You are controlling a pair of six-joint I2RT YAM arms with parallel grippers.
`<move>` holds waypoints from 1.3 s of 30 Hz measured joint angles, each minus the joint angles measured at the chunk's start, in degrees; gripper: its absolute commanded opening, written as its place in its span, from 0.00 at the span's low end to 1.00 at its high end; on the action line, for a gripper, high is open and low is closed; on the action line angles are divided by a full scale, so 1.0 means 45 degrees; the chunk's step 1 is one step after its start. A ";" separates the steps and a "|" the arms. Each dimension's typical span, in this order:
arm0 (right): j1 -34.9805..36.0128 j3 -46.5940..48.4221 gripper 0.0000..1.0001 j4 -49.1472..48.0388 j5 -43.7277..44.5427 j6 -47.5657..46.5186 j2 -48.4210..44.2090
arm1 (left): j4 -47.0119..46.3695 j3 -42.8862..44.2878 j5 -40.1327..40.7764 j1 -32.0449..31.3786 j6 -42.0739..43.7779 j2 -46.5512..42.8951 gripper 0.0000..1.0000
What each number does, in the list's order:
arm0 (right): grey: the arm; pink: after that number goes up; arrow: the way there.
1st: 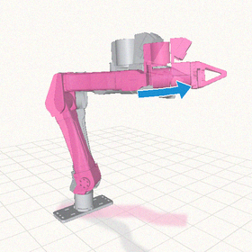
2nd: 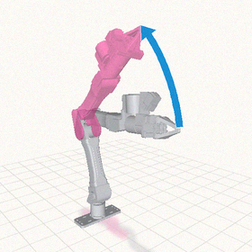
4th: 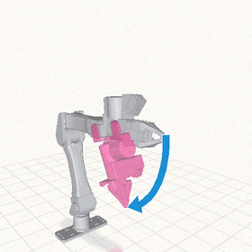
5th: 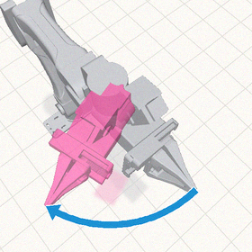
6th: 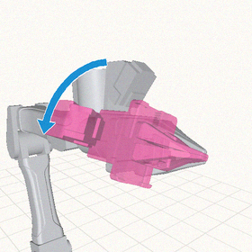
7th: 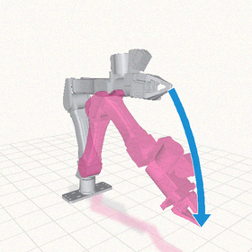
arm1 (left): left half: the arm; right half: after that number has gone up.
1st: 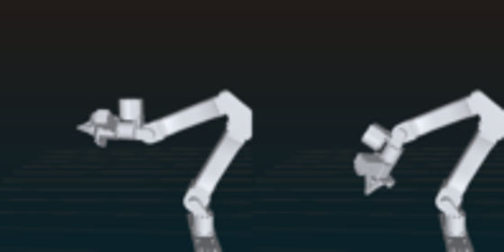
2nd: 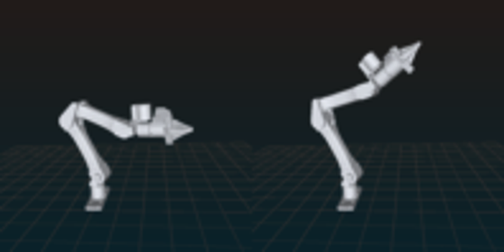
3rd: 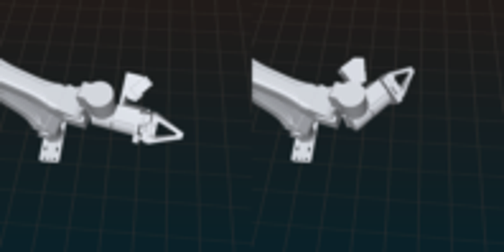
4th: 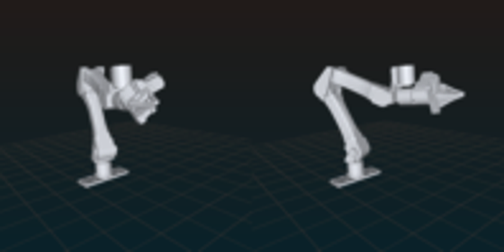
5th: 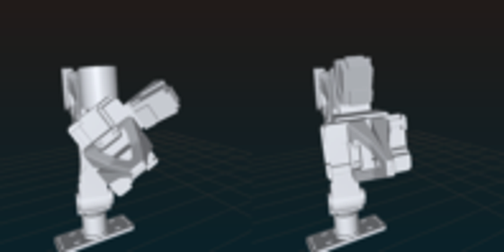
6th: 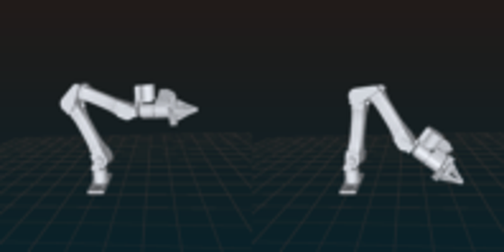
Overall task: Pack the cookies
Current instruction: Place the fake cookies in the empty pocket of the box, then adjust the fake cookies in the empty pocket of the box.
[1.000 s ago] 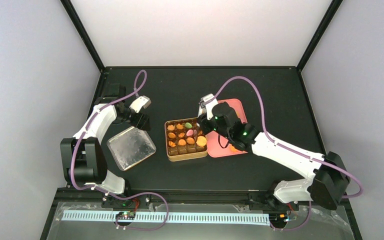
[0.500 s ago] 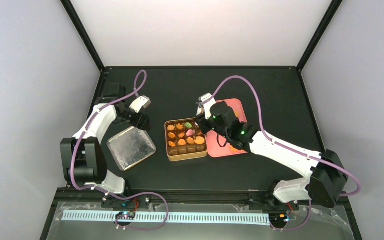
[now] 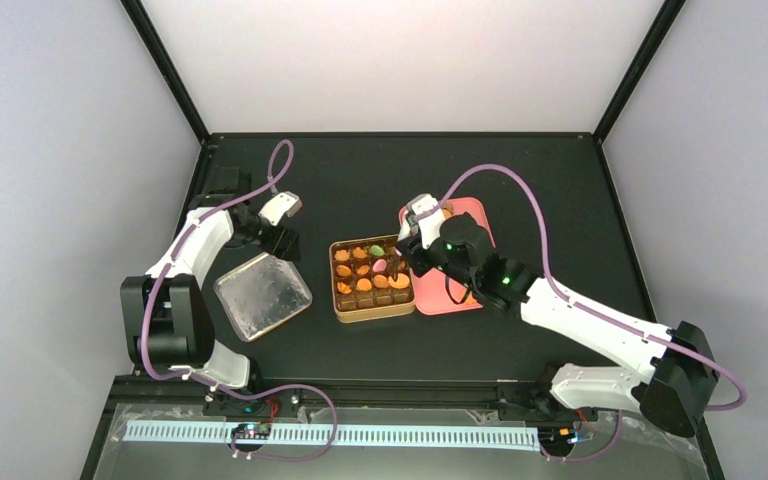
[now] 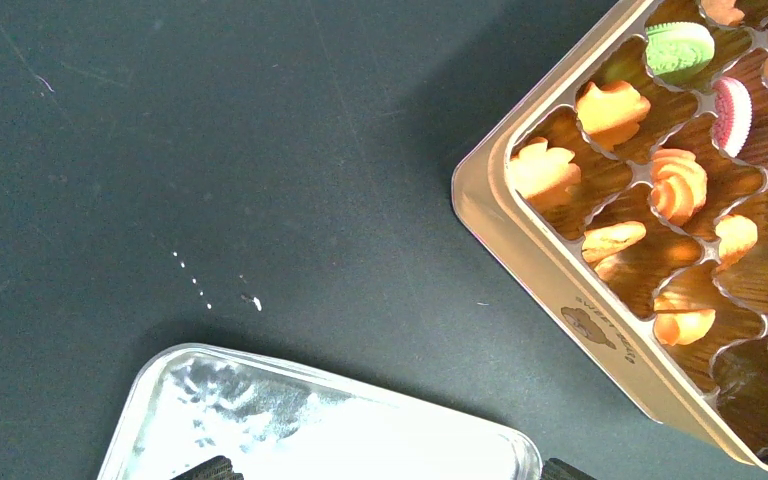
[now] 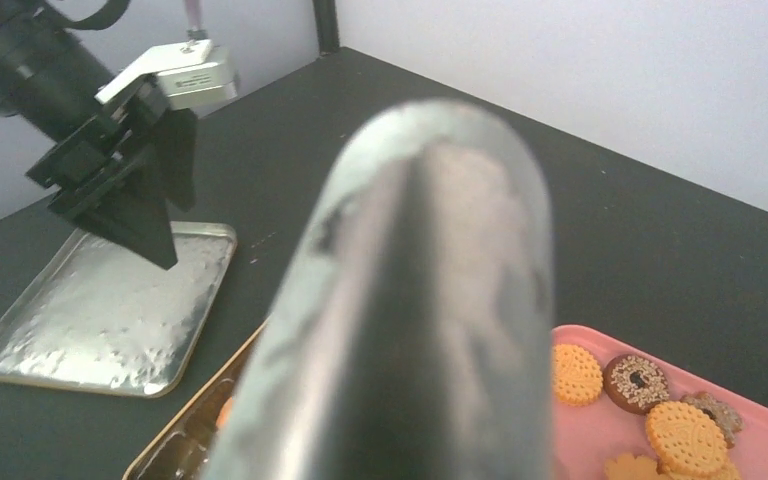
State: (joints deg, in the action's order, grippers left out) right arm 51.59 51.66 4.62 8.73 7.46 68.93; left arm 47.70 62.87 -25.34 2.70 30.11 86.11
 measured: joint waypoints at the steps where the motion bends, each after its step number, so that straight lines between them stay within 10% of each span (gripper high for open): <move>1: 0.0019 -0.0131 0.39 -0.0015 -0.0087 -0.0083 -0.0170 | 0.0000 0.0000 0.0000 0.0000 0.0005 0.0000 0.80; 39: 0.0316 0.0636 0.27 -0.0078 -0.0763 -0.2021 0.1219 | 0.0005 0.0000 -0.0005 0.0068 0.0073 0.0000 0.80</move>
State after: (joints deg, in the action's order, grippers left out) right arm 53.01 54.52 4.27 5.30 -1.63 74.41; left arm 47.72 62.87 -25.36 3.01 30.44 86.11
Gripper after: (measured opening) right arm 0.273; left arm 0.803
